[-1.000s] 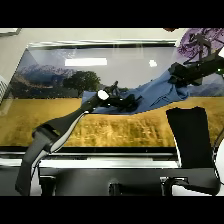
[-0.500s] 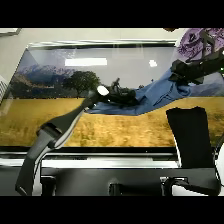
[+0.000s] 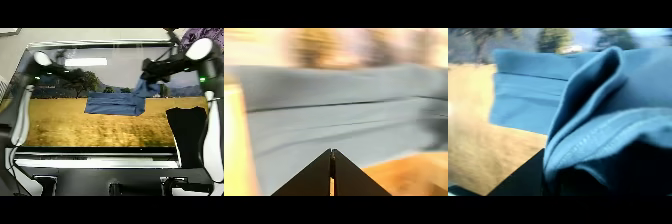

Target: Fold the clothes and pants, and hang the long-sleeved shirts on hangers.

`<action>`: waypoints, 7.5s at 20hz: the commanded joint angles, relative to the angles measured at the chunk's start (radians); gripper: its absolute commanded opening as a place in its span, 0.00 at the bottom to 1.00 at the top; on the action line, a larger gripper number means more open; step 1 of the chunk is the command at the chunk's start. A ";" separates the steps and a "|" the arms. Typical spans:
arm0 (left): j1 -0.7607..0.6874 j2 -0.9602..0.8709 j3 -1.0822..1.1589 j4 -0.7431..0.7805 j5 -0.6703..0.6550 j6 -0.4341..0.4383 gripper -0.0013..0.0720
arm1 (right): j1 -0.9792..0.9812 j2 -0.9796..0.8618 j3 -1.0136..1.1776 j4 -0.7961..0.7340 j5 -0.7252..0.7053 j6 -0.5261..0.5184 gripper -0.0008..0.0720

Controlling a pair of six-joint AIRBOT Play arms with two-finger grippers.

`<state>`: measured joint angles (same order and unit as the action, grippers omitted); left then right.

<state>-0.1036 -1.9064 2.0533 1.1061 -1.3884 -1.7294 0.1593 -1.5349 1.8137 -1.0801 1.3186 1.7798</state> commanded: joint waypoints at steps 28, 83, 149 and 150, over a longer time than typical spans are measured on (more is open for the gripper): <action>0.228 0.127 -0.002 0.342 -0.216 0.008 0.04 | 0.160 -0.232 0.001 0.496 -0.327 -0.175 0.77; 0.229 0.127 -0.002 0.342 -0.233 0.026 0.04 | -0.662 -0.120 0.219 0.115 -0.124 0.309 0.04; 0.224 0.130 -0.002 0.335 -0.324 0.027 0.04 | -0.660 0.548 -0.839 -0.470 0.138 0.133 0.43; 0.220 0.134 -0.002 0.335 -0.320 0.027 0.04 | -0.657 0.547 -0.779 -0.332 0.065 0.084 0.42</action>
<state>0.1219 -1.7771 2.0514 1.4406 -1.7081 -1.7027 -0.5007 -0.9874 0.8989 -1.6779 1.5291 1.9827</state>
